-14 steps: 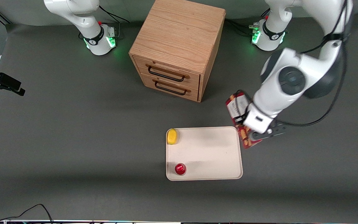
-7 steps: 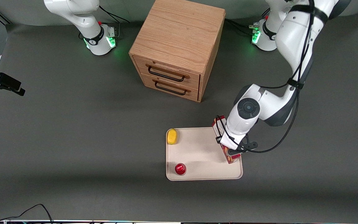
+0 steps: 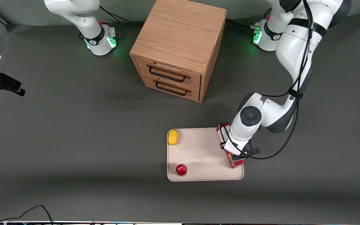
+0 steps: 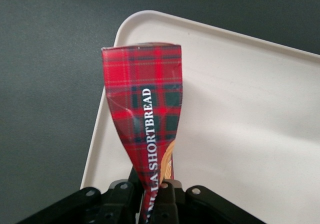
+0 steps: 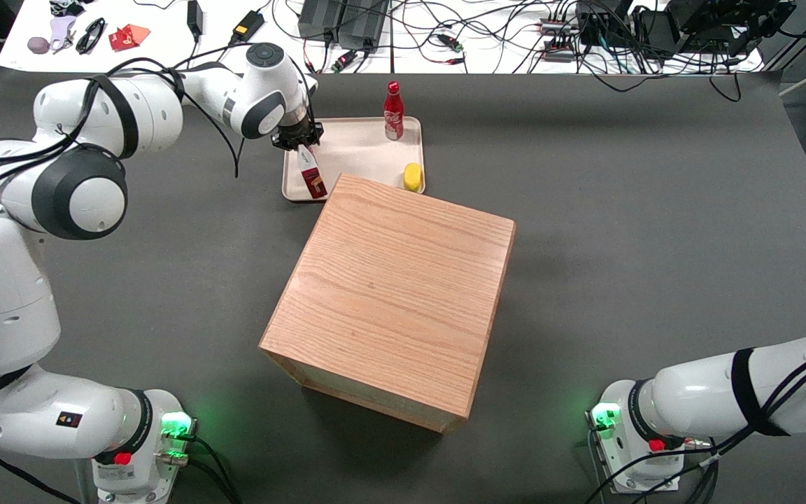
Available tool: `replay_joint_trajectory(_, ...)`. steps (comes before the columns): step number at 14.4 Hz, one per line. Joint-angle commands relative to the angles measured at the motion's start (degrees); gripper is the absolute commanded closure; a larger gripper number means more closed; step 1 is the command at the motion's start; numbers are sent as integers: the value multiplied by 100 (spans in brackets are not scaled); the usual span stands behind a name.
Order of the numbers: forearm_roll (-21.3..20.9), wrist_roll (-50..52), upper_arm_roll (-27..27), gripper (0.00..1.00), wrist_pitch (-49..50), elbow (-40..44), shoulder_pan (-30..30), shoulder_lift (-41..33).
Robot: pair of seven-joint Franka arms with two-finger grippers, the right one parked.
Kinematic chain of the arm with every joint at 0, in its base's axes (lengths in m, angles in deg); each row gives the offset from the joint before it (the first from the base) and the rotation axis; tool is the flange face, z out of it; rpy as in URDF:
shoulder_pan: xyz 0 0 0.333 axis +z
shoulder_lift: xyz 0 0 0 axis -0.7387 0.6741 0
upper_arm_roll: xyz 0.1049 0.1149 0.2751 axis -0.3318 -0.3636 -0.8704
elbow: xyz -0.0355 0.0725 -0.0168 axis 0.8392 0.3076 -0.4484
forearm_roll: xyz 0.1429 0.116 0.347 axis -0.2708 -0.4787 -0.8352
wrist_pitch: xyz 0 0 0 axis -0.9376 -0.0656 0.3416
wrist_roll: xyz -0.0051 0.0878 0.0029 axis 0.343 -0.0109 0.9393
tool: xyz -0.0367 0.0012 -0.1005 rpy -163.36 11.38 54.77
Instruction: Place red cookie box on tray
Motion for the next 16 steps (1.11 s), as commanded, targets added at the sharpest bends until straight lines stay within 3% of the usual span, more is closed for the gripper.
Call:
replay_joint_trajectory(1,-87,117,-10,0,-33,116,-29,55)
replay_joint_trajectory(4,-60,91,8,0,413,186,-21,-164)
replay_joint_trajectory(7,-17,-162,208,0,2115,826,-3,-463)
replay_joint_trajectory(10,623,-969,245,0,3646,1450,6,-963)
replay_joint_trajectory(12,888,-2275,-157,0,4289,1496,15,-1586)
replay_joint_trajectory(14,1414,-3629,-955,0,4703,1417,6,-2228)
replay_joint_trajectory(16,1513,-4554,-1554,0,4898,1312,-20,-2677)
